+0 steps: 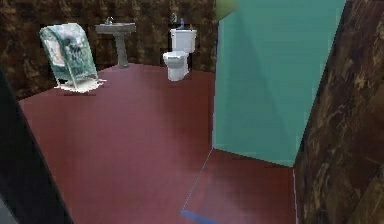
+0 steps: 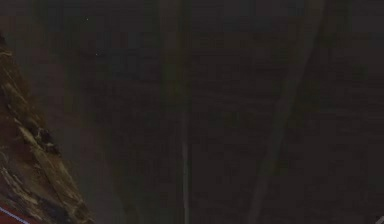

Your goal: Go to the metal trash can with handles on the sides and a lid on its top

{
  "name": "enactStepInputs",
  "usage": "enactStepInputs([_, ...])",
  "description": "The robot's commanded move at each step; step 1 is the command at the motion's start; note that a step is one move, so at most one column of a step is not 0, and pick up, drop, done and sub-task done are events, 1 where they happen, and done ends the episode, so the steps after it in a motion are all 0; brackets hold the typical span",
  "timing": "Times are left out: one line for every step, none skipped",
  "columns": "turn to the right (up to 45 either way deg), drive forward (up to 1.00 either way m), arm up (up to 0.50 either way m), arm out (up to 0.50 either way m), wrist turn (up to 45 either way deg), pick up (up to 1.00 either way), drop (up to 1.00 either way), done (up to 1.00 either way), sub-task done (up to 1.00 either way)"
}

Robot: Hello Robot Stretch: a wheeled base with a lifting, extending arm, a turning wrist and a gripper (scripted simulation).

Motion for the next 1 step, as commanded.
enactStepInputs([45.0, 0.00, 0.00, 0.00, 0.0, 0.00, 0.00, 0.00, 0.00])
